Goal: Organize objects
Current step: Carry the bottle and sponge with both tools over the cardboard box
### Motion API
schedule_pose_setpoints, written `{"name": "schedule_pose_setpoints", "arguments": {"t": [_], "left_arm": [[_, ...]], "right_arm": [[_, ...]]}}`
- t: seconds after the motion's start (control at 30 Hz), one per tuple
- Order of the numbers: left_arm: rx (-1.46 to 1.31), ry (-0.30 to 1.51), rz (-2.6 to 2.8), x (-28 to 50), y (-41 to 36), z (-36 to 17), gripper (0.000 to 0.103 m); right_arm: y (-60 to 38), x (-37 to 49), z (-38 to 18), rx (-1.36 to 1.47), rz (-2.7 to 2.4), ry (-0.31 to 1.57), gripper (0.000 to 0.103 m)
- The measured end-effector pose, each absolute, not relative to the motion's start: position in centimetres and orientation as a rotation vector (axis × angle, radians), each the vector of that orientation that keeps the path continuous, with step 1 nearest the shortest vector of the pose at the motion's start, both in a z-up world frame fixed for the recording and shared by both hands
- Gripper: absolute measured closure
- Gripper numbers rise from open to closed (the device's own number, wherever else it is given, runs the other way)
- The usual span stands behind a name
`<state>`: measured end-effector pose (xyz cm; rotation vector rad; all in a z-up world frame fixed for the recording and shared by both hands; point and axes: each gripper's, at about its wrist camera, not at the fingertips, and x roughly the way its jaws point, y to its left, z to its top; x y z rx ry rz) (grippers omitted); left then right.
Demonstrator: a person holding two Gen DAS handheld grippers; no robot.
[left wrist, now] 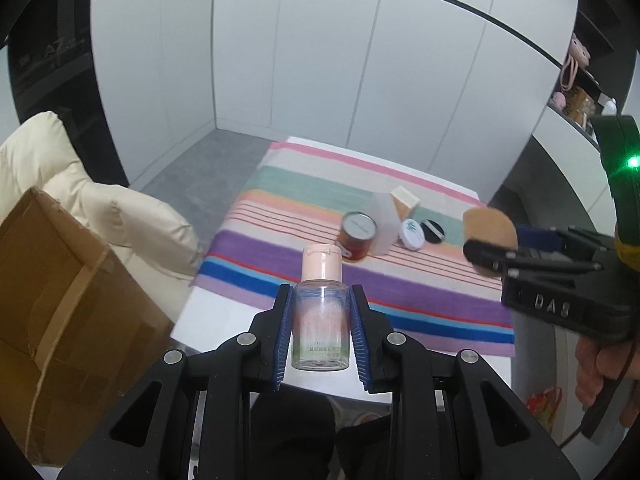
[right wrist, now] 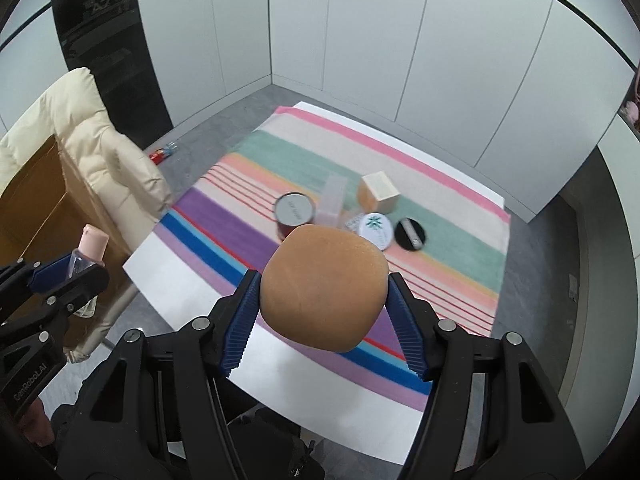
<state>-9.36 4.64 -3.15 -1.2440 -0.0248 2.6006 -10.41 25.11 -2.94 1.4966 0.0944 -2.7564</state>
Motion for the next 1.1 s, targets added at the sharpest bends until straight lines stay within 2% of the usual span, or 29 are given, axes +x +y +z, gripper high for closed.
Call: {"name": "schedule_pose_setpoints", "arguments": {"t": [0.33,0.7,1.1], "left_arm": [[-1.249,-0.080,2.672,-9.4,0.7,-3.0,0.075],[-1.267,-0.155,2.758,-8.5,-4.7,-2.6,0.075],[-1.303,-0.249,2.887,-7.3,-12.2,-2.4,0.075]], "right_arm": [[19.5,-11.7,-2.6,1.408,-2.707,0.159,0.037],[13.6,-13.4,-1.8,1.337,-2.643,0.149,0.037],[5.4,-13.7,-1.0,1.230,-2.527,0.253,0.037]]}}
